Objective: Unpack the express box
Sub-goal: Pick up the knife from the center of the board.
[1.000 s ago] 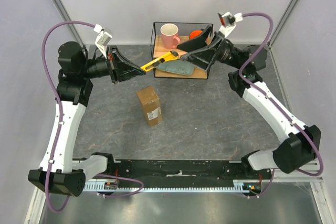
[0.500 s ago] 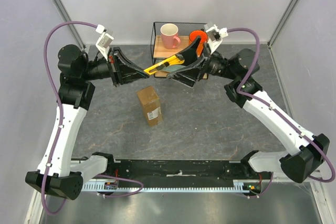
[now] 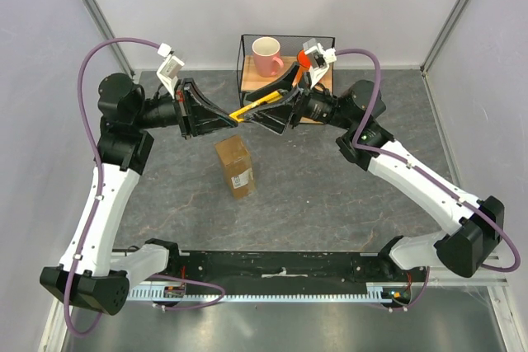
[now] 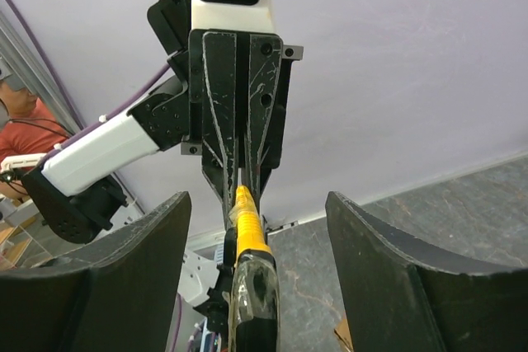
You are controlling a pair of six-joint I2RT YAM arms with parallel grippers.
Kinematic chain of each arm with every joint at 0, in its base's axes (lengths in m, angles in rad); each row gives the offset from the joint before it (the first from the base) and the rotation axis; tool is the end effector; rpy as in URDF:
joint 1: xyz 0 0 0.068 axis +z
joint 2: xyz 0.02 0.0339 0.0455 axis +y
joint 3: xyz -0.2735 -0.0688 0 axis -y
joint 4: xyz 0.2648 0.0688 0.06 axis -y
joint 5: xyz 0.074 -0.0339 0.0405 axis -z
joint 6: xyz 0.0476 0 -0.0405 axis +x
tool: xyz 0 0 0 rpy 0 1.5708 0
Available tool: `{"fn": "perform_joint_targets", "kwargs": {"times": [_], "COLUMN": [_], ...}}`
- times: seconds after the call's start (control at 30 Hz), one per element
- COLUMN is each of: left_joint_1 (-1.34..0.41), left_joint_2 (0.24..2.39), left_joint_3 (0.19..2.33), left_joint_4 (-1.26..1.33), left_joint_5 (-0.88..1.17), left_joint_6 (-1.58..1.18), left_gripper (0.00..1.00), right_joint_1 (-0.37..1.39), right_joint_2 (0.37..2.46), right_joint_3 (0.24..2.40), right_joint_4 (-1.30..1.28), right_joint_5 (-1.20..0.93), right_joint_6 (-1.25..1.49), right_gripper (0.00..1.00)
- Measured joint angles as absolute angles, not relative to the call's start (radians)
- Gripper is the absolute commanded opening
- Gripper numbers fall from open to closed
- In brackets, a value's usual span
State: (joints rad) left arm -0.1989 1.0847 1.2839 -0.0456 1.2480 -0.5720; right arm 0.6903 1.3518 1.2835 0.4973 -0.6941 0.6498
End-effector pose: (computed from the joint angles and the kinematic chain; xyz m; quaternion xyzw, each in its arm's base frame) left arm 0.2146 -0.0893 0.4802 0.3380 0.6012 -0.5840 0.4280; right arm 0.2346 0.2332 0.4683 -0.2964 0.5023 0.6354 0.5060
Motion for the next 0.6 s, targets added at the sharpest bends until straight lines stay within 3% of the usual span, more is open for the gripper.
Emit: {"fn": "perform_joint_targets", "kwargs": {"times": [0.17,0.33,0.43,0.6], "left_joint_1": [-0.199,-0.198,-0.198,-0.199], "left_joint_2": [1.077,1.068,1.066,1.064], "left_joint_3": [1.283,1.281,1.275,1.261], "left_joint_4": [-0.044,-0.043,-0.043,-0.042], "left_joint_5": [1.242,1.235,1.232,1.233], "left_joint_6": [-0.573,-0.573,-0.574,-0.577], "left_gripper": [0.02,0.02,0.02,0.02], "right_joint_1": [0.717,0.736,0.741,0.754], "right_joint_2": [1.359,1.369,1.372,1.372], "right_joint_3": [1.283,1.283,1.283,1.277], "right_joint_4": [0.514,0.526,0.535,0.554], "right_joint_5": [-0.664,-0.639,-0.629,-0.607], "right_joint_6": [0.647,0.641,0.639,0.641], "right_gripper": [0.65,0.52,0.42,0.15]}}
